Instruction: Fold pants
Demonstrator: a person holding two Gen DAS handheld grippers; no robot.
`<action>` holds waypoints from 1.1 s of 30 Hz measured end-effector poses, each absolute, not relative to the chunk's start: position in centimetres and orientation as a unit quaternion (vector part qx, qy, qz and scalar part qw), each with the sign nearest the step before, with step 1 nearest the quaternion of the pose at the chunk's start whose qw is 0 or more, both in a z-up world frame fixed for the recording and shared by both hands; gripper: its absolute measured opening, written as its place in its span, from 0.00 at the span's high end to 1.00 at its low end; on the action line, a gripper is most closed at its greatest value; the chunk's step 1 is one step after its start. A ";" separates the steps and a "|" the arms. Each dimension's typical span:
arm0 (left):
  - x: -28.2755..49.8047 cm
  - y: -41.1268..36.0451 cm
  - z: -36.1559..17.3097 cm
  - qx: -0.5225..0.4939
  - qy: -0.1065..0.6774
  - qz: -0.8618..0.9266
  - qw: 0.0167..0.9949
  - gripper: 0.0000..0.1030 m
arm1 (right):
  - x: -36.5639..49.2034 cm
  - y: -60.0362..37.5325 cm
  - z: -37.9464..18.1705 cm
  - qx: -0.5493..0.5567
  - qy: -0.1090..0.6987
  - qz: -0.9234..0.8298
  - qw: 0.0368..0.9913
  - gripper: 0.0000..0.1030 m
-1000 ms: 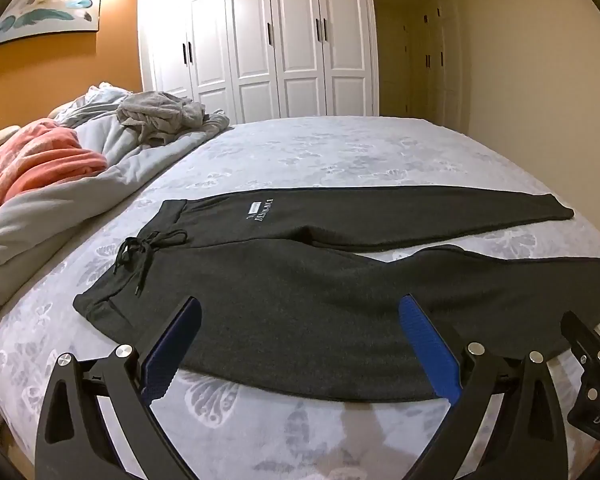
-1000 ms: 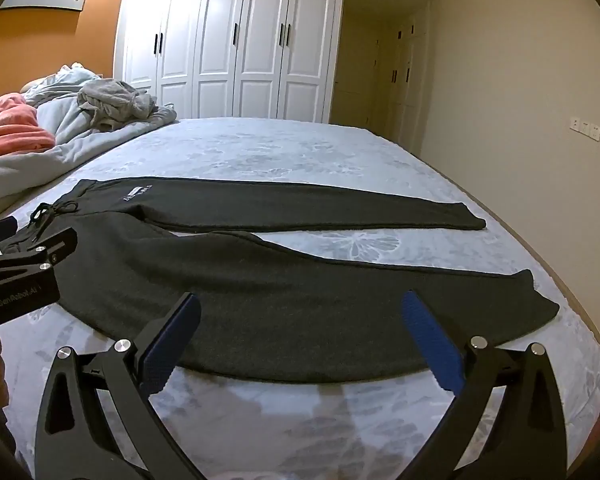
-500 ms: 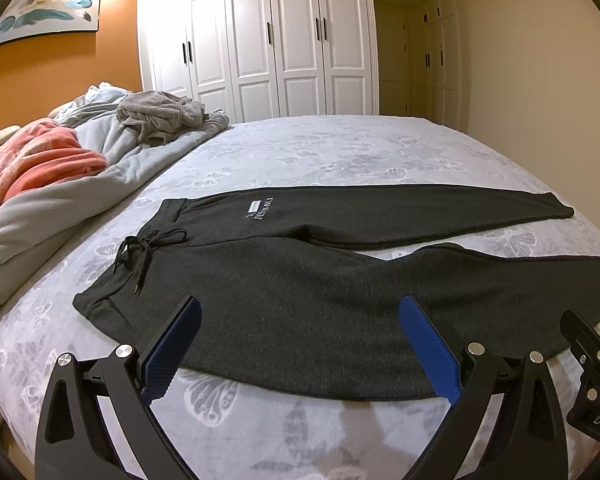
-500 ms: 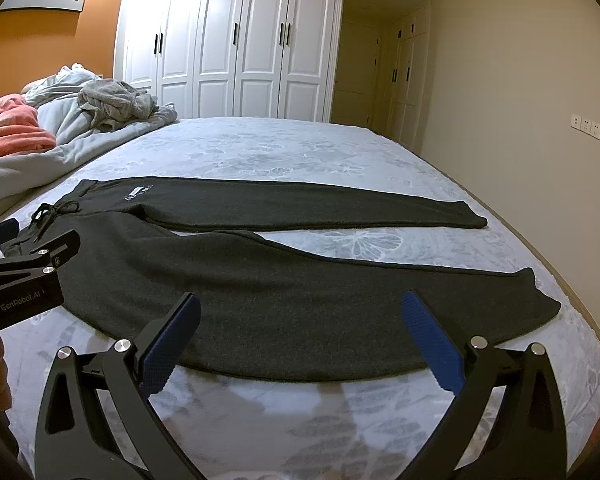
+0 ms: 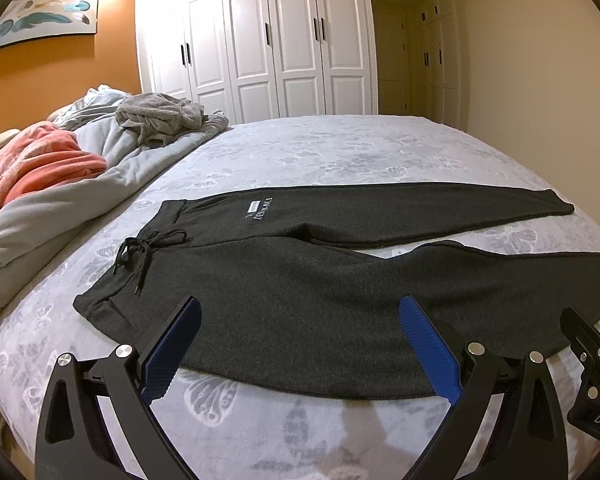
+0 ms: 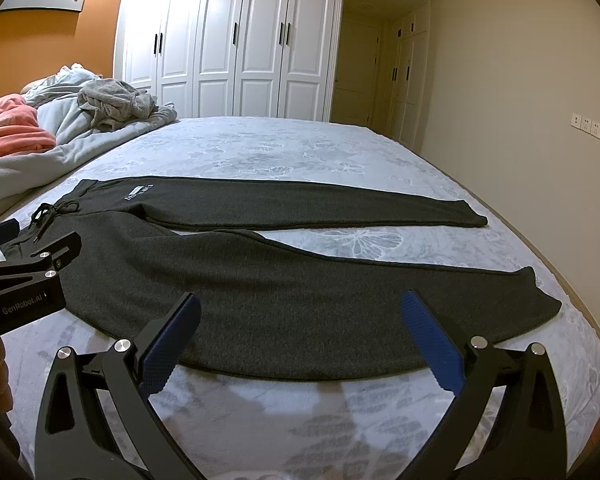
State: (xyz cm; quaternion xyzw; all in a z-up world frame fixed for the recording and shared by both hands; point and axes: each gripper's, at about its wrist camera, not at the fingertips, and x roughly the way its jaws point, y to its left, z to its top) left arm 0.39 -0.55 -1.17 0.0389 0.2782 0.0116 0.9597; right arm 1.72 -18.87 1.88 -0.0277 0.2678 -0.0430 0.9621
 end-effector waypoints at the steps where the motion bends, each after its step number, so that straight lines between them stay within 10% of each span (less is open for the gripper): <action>1: 0.4 -0.5 -1.2 0.039 0.279 0.011 0.960 0.06 | 1.7 -18.9 1.9 -0.027 0.268 -0.043 0.962 0.05; 33: 0.4 -0.6 -1.3 0.039 0.280 0.010 0.959 0.06 | 1.7 -18.7 1.7 -0.026 0.270 -0.044 0.962 0.05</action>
